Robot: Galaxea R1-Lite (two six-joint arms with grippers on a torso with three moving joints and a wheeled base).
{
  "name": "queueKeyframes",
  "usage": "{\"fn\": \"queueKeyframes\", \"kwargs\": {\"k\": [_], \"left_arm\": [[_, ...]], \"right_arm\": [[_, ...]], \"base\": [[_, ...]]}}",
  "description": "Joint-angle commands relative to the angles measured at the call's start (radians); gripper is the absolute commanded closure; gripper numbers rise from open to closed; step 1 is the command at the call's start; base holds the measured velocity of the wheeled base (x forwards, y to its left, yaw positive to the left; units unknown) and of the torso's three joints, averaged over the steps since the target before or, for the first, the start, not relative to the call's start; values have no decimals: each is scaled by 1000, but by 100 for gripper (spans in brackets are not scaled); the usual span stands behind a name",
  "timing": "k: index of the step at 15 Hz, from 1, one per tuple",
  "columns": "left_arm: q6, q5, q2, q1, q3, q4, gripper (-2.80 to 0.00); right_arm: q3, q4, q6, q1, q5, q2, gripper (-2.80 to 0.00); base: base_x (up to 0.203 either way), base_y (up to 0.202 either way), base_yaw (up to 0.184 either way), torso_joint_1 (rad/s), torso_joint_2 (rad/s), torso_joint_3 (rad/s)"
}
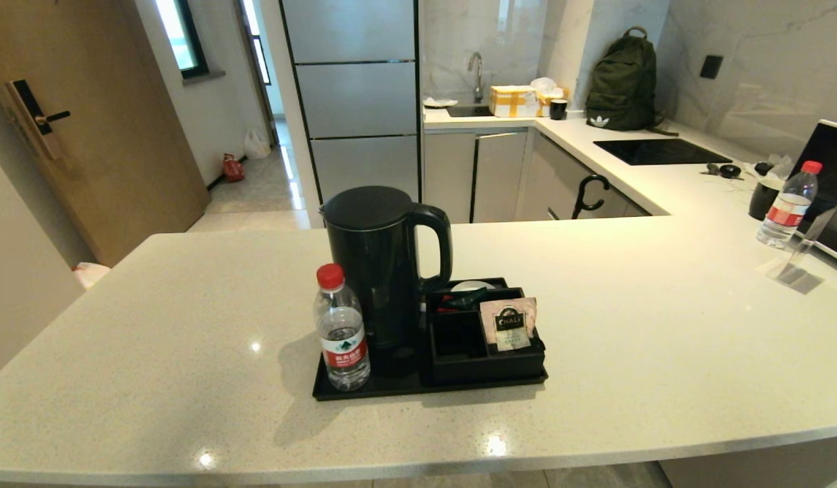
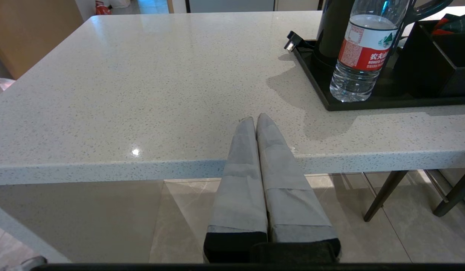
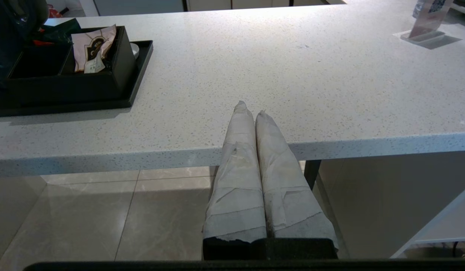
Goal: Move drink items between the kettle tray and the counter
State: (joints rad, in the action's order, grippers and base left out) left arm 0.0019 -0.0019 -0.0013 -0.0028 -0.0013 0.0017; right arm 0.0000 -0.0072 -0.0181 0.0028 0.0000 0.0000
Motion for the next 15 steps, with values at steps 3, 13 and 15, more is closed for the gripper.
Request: {"fn": "queueKeyframes", "kwargs": {"k": [3, 13, 15], "left_arm": [[0, 0, 1, 0, 0, 0, 0], [0, 0, 1, 0, 0, 0, 0], [0, 0, 1, 0, 0, 0, 0]], "right_arm": [[0, 0, 0, 0, 0, 2, 0], [0, 1, 21, 0, -3, 2, 0], [0, 0, 29, 0, -3, 3, 0]], "base": [[0, 0, 0, 0, 0, 0], [0, 0, 0, 0, 0, 0], [0, 0, 0, 0, 0, 0]]}}
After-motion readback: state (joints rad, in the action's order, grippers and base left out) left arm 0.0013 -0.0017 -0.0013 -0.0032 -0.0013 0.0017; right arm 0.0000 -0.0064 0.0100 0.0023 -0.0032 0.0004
